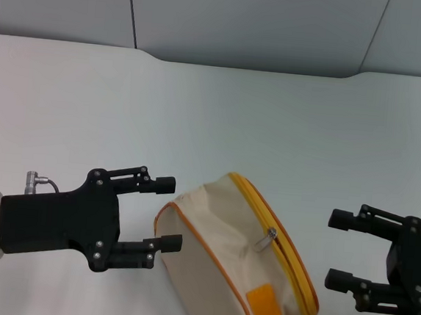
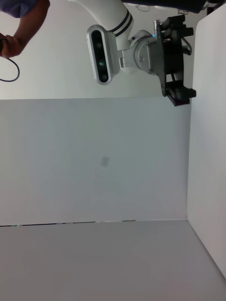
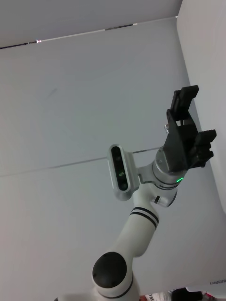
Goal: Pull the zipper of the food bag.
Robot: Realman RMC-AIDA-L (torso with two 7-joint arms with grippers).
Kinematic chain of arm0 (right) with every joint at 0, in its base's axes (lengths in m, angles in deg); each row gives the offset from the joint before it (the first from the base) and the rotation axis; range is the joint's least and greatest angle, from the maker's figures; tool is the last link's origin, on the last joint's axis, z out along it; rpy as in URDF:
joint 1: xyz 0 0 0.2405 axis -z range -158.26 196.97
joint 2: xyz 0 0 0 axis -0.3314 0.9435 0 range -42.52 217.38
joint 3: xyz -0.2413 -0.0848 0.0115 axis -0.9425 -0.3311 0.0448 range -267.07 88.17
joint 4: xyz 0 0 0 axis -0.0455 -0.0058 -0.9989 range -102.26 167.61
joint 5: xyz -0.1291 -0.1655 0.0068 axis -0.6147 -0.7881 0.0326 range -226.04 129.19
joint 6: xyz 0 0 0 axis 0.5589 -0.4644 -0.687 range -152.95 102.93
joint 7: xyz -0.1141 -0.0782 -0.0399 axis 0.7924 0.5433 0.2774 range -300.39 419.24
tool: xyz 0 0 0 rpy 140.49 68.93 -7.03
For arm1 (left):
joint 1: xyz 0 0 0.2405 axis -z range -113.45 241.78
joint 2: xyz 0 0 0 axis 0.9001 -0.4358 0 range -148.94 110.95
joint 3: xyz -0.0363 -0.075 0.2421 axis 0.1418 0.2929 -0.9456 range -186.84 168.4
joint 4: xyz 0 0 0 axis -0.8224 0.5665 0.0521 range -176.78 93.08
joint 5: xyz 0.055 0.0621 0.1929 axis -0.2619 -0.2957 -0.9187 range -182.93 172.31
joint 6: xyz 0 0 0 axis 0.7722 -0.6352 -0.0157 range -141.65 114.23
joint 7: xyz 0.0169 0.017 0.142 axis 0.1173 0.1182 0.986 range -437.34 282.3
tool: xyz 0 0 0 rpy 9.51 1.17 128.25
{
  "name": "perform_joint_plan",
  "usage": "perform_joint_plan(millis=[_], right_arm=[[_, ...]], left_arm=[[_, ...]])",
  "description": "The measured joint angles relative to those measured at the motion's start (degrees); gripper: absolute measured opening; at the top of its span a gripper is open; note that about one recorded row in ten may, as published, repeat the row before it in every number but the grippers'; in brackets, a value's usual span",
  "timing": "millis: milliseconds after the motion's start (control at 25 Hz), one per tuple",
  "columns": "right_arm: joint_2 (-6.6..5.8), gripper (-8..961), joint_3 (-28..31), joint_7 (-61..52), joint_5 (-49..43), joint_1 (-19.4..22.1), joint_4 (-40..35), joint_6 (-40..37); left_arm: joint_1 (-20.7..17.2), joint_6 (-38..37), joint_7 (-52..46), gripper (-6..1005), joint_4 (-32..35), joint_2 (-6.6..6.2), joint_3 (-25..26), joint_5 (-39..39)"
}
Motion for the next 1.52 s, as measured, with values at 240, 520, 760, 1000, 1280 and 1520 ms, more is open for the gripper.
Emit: perform_joint_plan(millis=[240,520,760,1000,1280,1520], right_arm=[[1.12,799,-0.03,-0.04,0.25,-0.09,-1.05,1.18],[1.25,798,-0.06,-1.32,0.11,-0.73,-1.38,2.09],[1.27,799,-0.06,-1.39,0.25,-1.0,-1.21,2.09],[1.27,799,-0.06,-1.47,0.29,-1.23,-1.31,2.3],[1.27,799,-0.06,-1.5,0.35,-1.61,-1.35,2.35],[1.27,798,-0.06,-1.5,0.33,-1.7,-1.46,2.45]], left_arm=[[0.26,-0.2,-0.24,735,-0.03,0.12,-0.11,-0.06],[-1.36,-1.25,-0.25,736,0.14,0.09,0.2,0.05],[-1.89,-1.8,-0.23,735,0.15,0.02,0.27,0.06],[-2.49,-2.36,0.05,735,0.11,0.0,0.29,0.12],[-2.96,-3.15,-0.2,736,0.11,0.06,0.28,0.13],[-2.89,-3.6,-0.28,736,0.0,0.09,0.28,0.12]])
